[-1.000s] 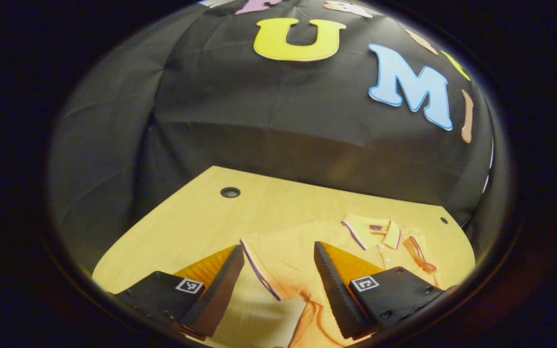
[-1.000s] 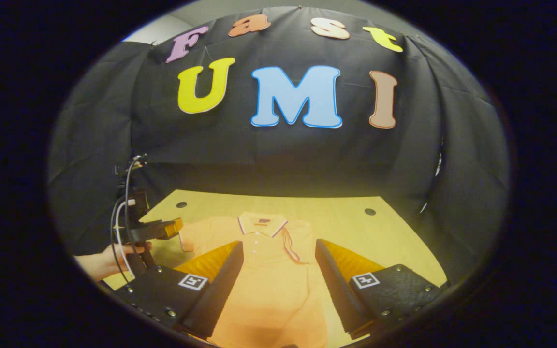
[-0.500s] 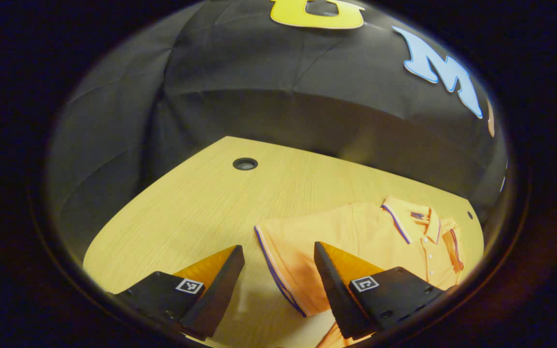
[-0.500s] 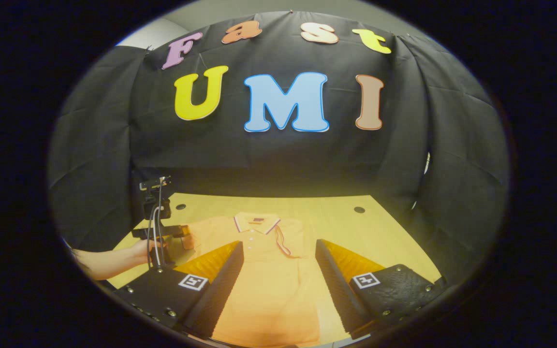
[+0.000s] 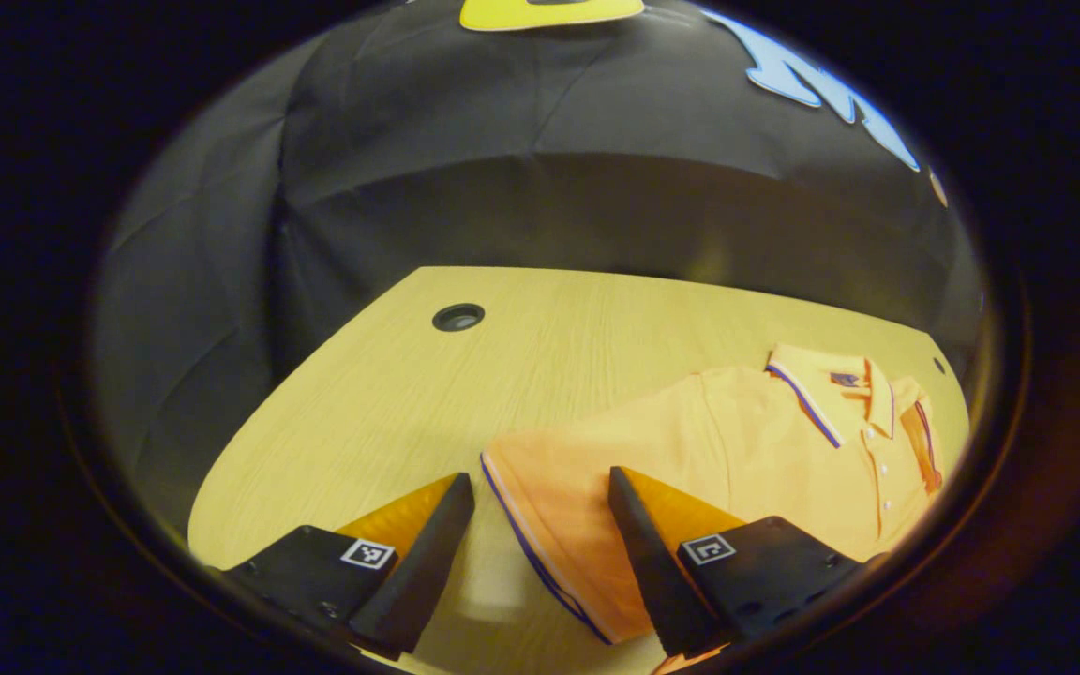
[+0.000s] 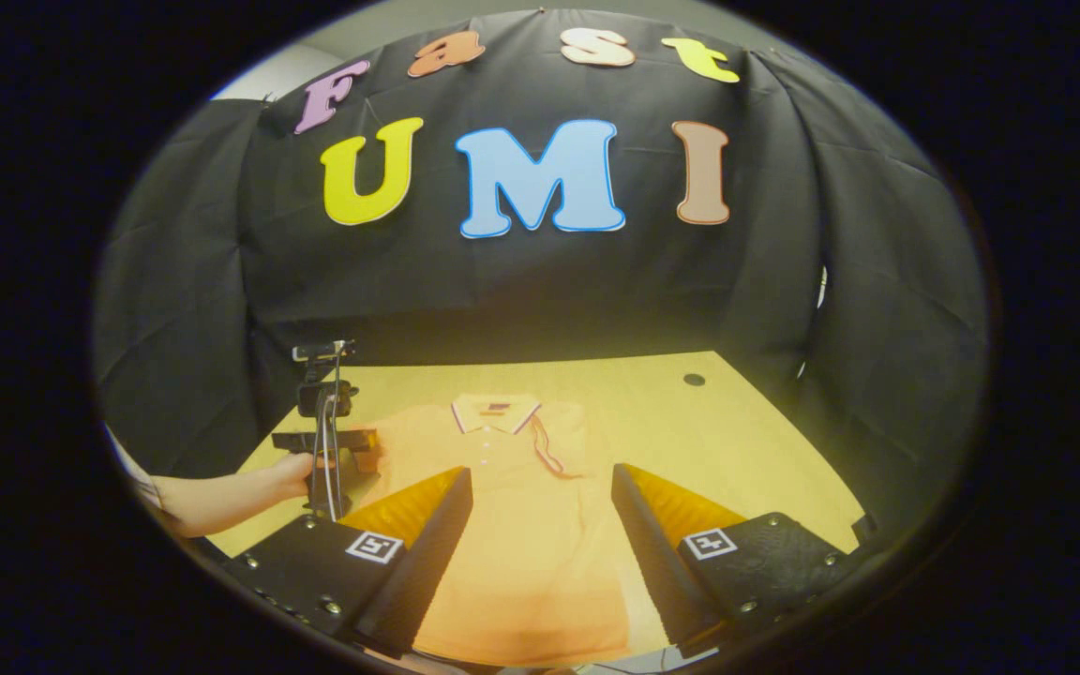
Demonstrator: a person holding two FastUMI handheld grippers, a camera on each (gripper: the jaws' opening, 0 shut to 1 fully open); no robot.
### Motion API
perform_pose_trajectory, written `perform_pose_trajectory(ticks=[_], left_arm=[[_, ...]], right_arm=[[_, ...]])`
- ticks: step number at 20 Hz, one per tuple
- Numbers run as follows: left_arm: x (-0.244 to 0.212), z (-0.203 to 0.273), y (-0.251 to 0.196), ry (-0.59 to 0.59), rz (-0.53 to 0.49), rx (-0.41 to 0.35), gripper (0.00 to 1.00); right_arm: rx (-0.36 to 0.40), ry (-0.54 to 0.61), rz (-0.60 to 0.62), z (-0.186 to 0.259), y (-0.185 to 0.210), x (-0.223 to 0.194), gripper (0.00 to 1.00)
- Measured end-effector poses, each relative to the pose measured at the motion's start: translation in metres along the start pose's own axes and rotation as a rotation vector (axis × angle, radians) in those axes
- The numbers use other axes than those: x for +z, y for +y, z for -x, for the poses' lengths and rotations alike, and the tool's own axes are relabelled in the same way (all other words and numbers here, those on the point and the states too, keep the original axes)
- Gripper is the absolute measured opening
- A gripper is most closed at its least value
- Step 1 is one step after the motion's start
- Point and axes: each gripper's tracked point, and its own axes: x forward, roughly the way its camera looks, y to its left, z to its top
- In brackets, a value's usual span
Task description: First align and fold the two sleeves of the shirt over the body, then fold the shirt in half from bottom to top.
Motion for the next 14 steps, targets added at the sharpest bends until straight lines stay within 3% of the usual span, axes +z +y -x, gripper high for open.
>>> perform_pose_trajectory(ticks=[1, 2, 3, 6, 7, 8, 10, 14], left_arm=[[-0.001, 0.000, -0.001, 0.001, 0.000, 0.003, 0.94], [-0.001, 0.001, 0.000, 0.004, -0.003, 0.005, 0.77], [-0.002, 0.001, -0.001, 0.005, -0.005, 0.001, 0.77], [-0.003, 0.001, -0.004, 0.008, -0.013, -0.014, 0.57], [0.000, 0.002, -0.007, 0.003, -0.011, -0.024, 0.57], [-0.001, 0.001, -0.008, 0.008, -0.022, -0.023, 0.27], [-0.002, 0.001, -0.013, 0.007, -0.042, -0.016, 0.11], [0.005, 0.004, -0.015, -0.007, -0.046, -0.005, 0.11]], right_arm=[[0.005, 0.002, -0.004, -0.001, 0.001, -0.001, 0.93], [0.010, 0.007, -0.009, -0.002, 0.002, -0.005, 0.93], [0.015, 0.011, -0.015, -0.003, 0.004, -0.006, 0.93], [0.019, 0.024, -0.043, -0.003, 0.004, -0.013, 0.93], [0.019, 0.027, -0.054, -0.001, 0.004, -0.014, 0.93], [0.018, 0.028, -0.063, 0.000, 0.002, -0.017, 0.93], [0.008, 0.028, -0.071, 0.001, -0.002, -0.018, 0.93], [-0.017, 0.020, -0.071, 0.006, -0.013, -0.018, 0.93]])
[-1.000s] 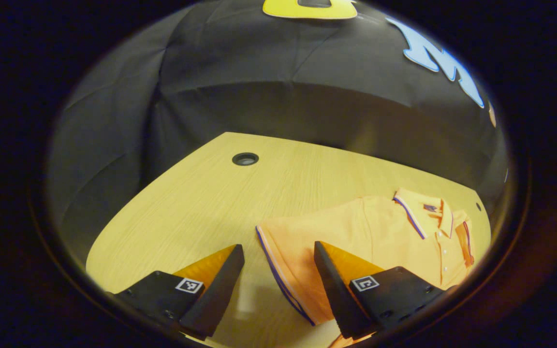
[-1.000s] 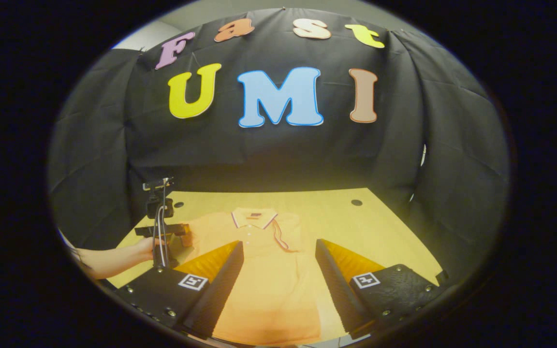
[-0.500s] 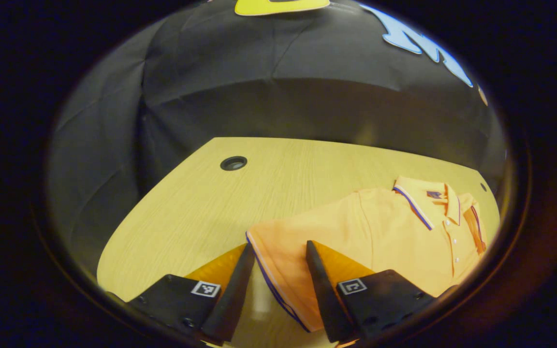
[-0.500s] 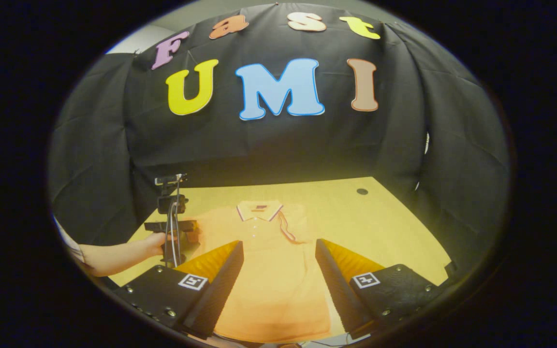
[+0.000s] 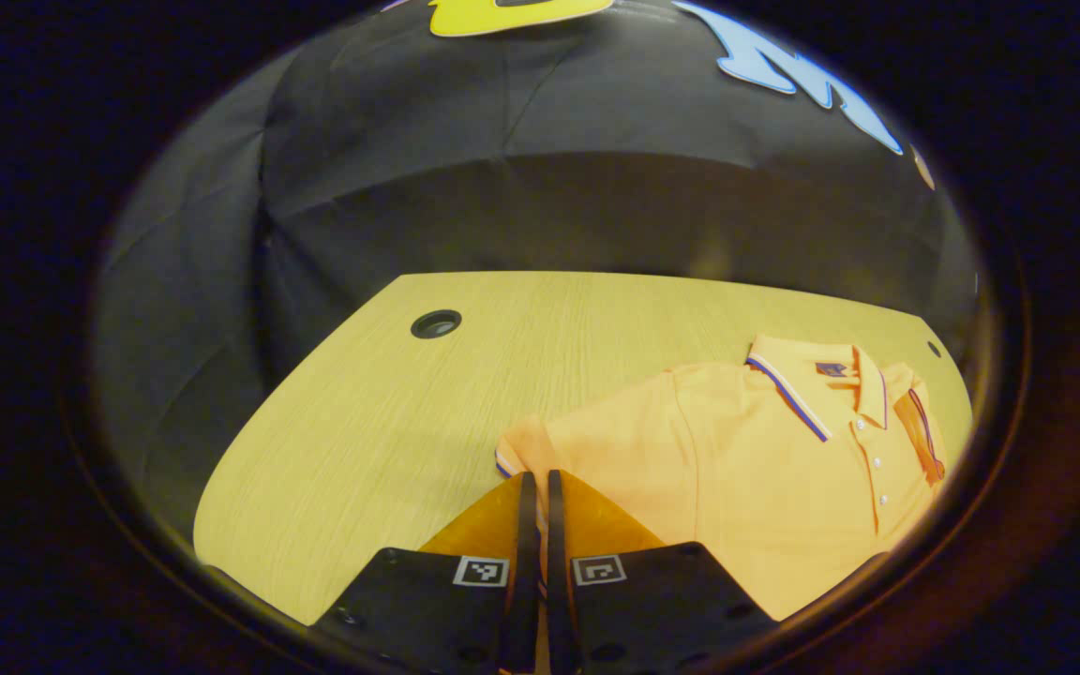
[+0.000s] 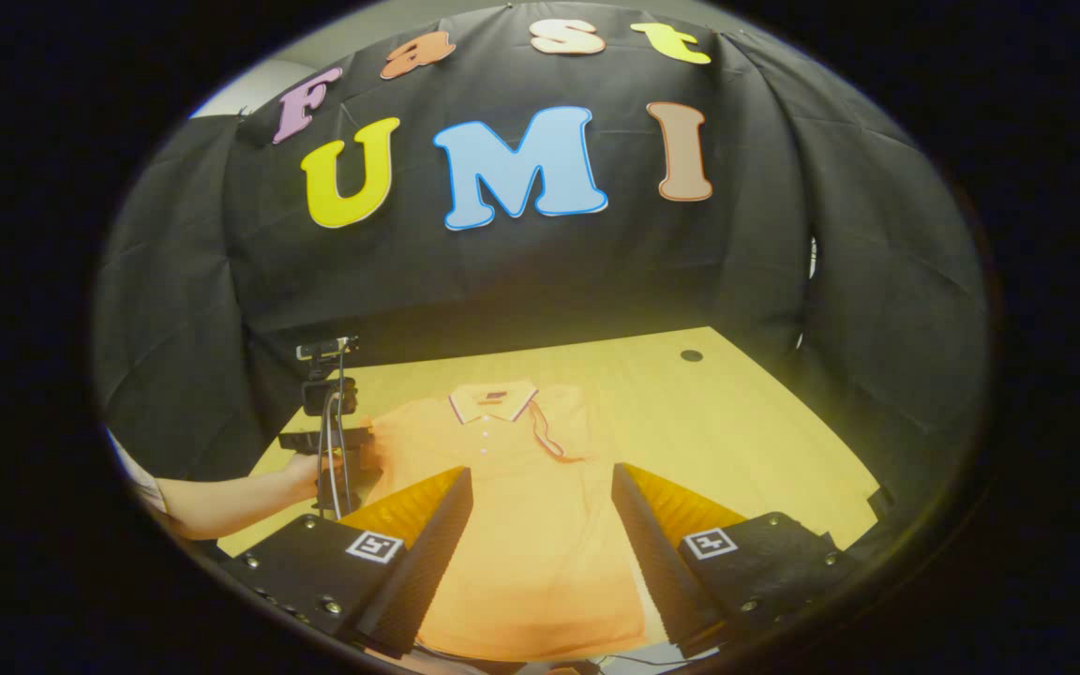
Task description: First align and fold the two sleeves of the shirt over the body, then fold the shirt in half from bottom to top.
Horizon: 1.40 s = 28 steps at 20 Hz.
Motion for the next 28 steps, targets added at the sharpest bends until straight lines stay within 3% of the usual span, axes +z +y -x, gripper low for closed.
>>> perform_pose_trajectory(ticks=[6, 13, 20, 26, 28], left_arm=[[0.030, 0.025, -0.011, -0.071, 0.003, -0.016, 0.11], [0.045, 0.049, -0.064, -0.096, -0.027, -0.115, 0.11], [0.044, 0.051, -0.115, -0.077, -0.106, -0.235, 0.11], [0.027, 0.044, -0.139, -0.030, -0.128, -0.270, 0.11], [0.023, 0.043, -0.143, -0.014, -0.121, -0.275, 0.18]], right_arm=[[-0.010, -0.005, -0.018, 0.000, -0.009, -0.005, 0.93], [-0.014, -0.001, -0.020, -0.008, -0.005, -0.011, 0.94], [-0.116, -0.013, -0.043, -0.012, 0.002, -0.021, 0.93], [-0.115, 0.007, -0.053, -0.010, 0.009, -0.028, 0.93], [-0.114, 0.008, -0.042, -0.007, 0.005, -0.028, 0.93]])
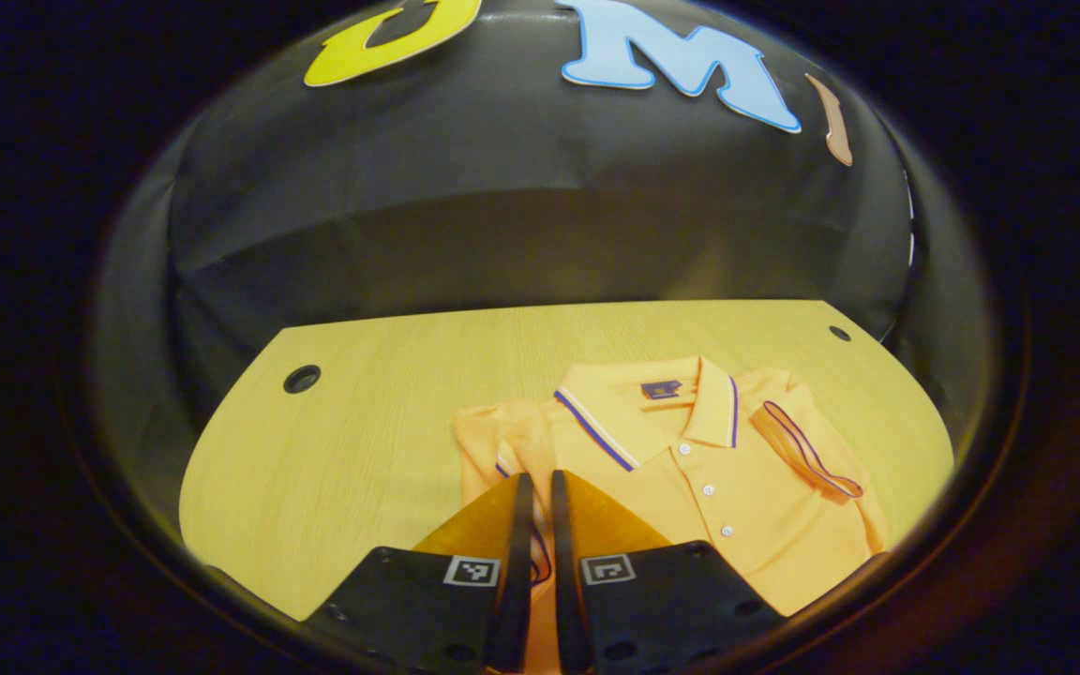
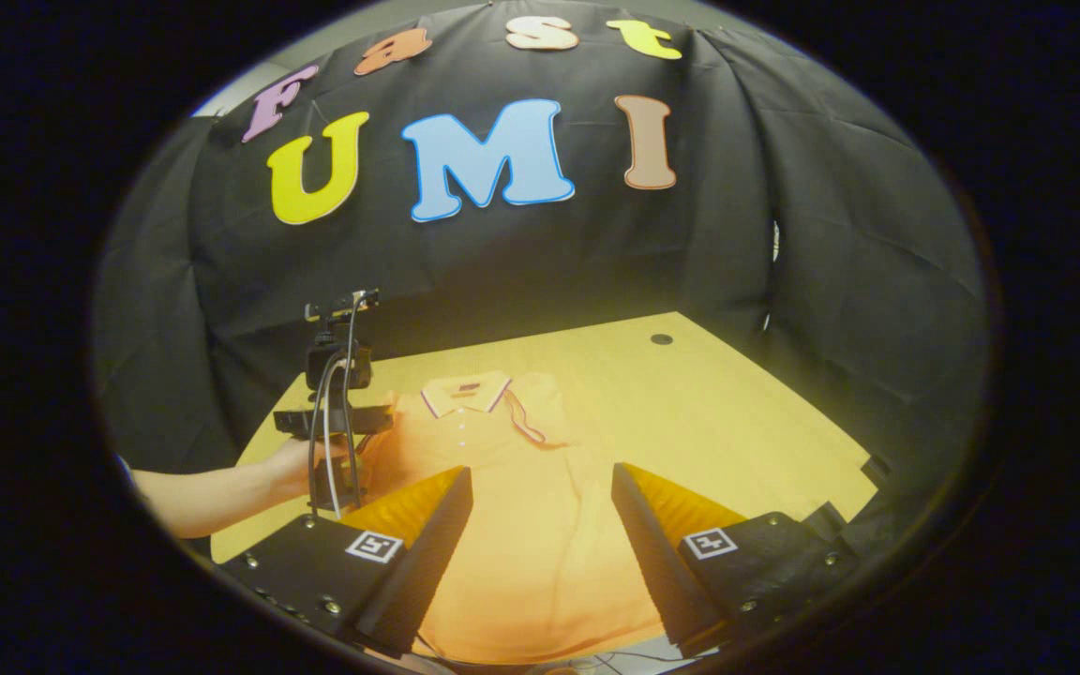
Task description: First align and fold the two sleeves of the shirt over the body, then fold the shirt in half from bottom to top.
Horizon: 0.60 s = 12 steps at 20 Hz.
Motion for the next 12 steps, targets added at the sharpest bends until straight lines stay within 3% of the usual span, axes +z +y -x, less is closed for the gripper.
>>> perform_pose_trajectory(ticks=[4, 6, 8, 12], left_arm=[[-0.004, 0.011, -0.008, 0.013, 0.057, -0.017, 0.47], [-0.002, 0.022, -0.011, 0.006, 0.080, -0.026, 0.70], [-0.003, 0.037, -0.014, -0.008, 0.098, -0.035, 0.86], [-0.016, 0.077, -0.017, -0.023, 0.093, -0.023, 0.94]], right_arm=[[-0.006, 0.002, 0.022, 0.006, -0.016, -0.003, 0.93], [-0.005, 0.010, 0.020, 0.007, -0.023, -0.010, 0.93], [-0.004, 0.018, 0.026, 0.009, -0.032, -0.017, 0.94], [0.009, 0.030, 0.067, 0.011, -0.049, -0.036, 0.93]])
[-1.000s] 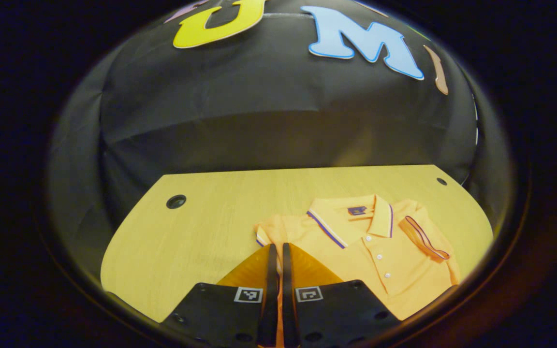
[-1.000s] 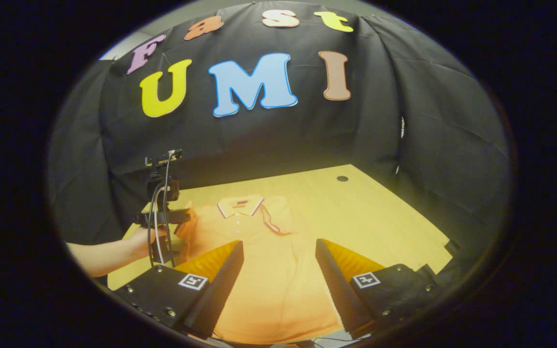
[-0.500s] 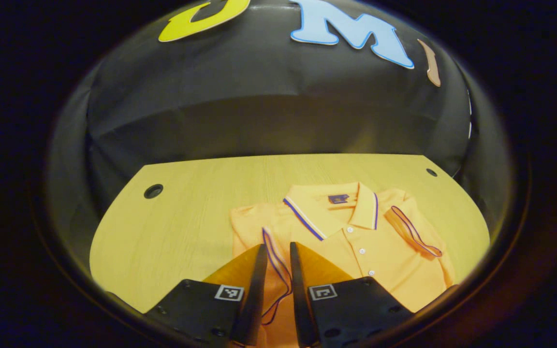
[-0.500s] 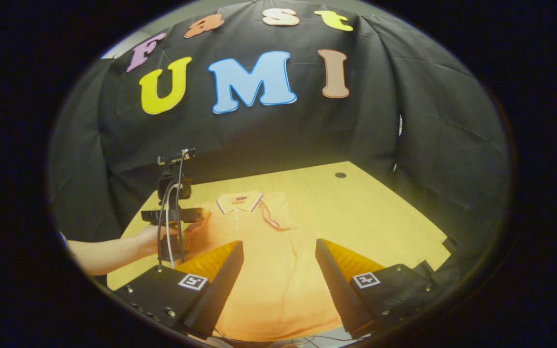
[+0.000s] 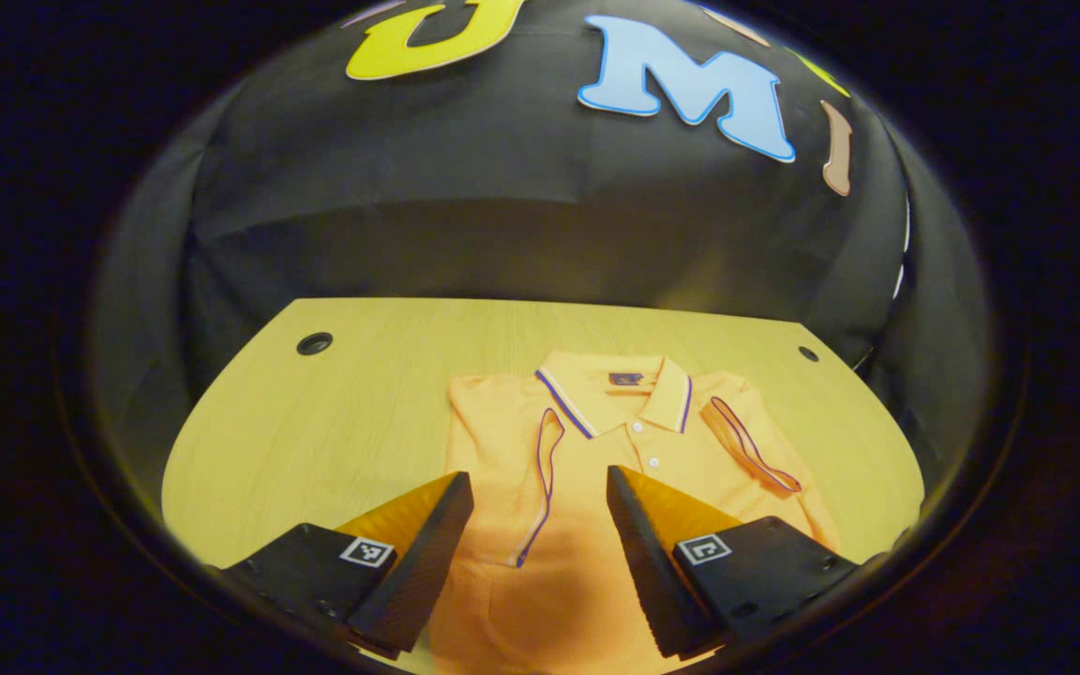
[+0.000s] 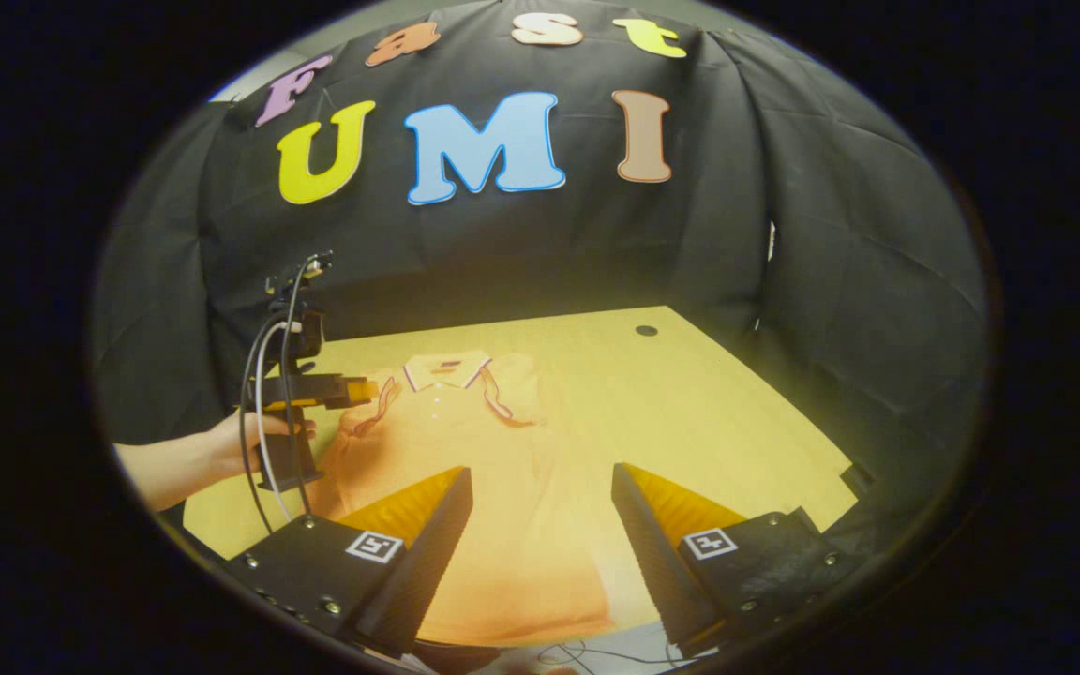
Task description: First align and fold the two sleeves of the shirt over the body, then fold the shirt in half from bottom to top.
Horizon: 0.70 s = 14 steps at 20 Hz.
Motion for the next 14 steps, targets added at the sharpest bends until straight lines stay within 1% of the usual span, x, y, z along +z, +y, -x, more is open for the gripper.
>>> perform_pose_trajectory(ticks=[1, 2, 3, 5, 6, 8, 10, 14], left_arm=[[-0.004, 0.011, -0.001, -0.006, -0.001, 0.003, 0.94], [-0.010, 0.024, -0.002, -0.008, 0.000, 0.008, 0.92], [-0.017, 0.037, -0.002, -0.010, 0.000, 0.017, 0.95], [-0.034, 0.063, 0.000, -0.009, -0.007, 0.039, 0.95], [-0.044, 0.077, 0.001, -0.006, -0.009, 0.048, 0.97], [-0.065, 0.104, 0.001, 0.004, -0.015, 0.059, 0.93], [-0.087, 0.129, 0.004, 0.016, -0.028, 0.074, 0.96], [-0.121, 0.177, 0.002, 0.032, -0.024, 0.068, 0.96]], right_arm=[[0.010, 0.007, 0.010, 0.001, -0.003, -0.006, 0.93], [0.019, 0.012, 0.019, 0.002, -0.007, -0.012, 0.93], [0.031, 0.017, 0.031, 0.003, -0.010, -0.018, 0.93], [0.057, 0.031, 0.052, 0.007, -0.016, -0.032, 0.93], [0.070, 0.042, 0.059, 0.008, -0.018, -0.040, 0.93], [0.098, 0.056, 0.065, 0.011, -0.021, -0.052, 0.93], [0.123, 0.064, 0.081, 0.013, -0.022, -0.062, 0.93], [0.156, 0.089, 0.115, 0.015, -0.024, -0.082, 0.93]])
